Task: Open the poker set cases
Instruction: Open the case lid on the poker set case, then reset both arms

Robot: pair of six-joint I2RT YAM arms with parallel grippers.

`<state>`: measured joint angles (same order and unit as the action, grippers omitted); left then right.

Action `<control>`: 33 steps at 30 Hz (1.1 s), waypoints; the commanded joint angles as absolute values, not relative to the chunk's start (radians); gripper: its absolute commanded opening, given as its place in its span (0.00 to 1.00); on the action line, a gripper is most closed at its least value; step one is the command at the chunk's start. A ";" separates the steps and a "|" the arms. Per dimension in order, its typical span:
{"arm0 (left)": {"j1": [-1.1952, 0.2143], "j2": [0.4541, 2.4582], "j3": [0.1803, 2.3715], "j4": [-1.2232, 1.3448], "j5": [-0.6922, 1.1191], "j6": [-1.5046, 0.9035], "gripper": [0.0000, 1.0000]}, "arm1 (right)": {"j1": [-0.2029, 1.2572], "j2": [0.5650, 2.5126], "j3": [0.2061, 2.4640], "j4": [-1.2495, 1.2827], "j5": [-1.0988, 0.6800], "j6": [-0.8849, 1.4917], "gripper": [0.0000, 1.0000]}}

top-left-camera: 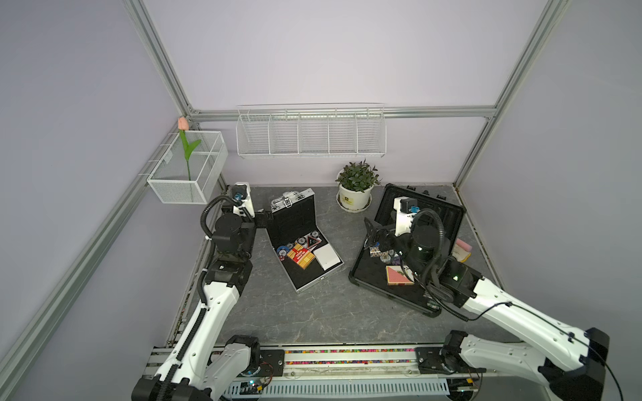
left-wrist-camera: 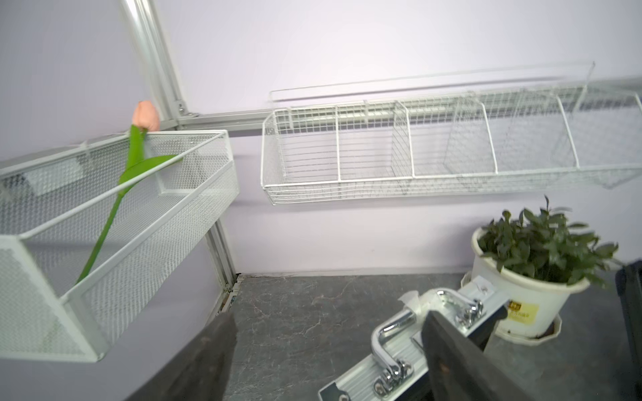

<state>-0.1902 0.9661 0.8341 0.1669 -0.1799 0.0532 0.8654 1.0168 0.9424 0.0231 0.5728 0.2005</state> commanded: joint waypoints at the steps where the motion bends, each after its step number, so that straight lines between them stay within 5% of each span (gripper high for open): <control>1: -0.214 0.938 0.804 0.144 -0.364 -0.205 0.82 | 0.822 0.928 0.828 0.139 0.899 -0.097 0.99; 9: -0.294 0.862 0.682 0.119 -0.565 -0.133 0.83 | 0.534 0.629 0.655 0.015 0.895 -0.051 0.98; 18: -0.293 0.809 0.499 0.201 -0.677 -0.131 0.86 | 0.311 0.634 0.501 -0.014 0.765 0.043 0.98; 24: -0.262 0.847 0.387 0.312 -0.696 -0.104 0.87 | 0.212 0.704 0.330 0.177 0.709 0.094 0.98; 33: -0.160 1.027 0.305 0.588 -0.471 -0.064 0.91 | 0.056 0.870 0.096 0.626 0.557 0.113 0.99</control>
<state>-0.1673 0.9897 0.3199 0.4400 -0.5556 -0.0814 0.0826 0.8497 0.1410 0.3851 0.6273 0.0868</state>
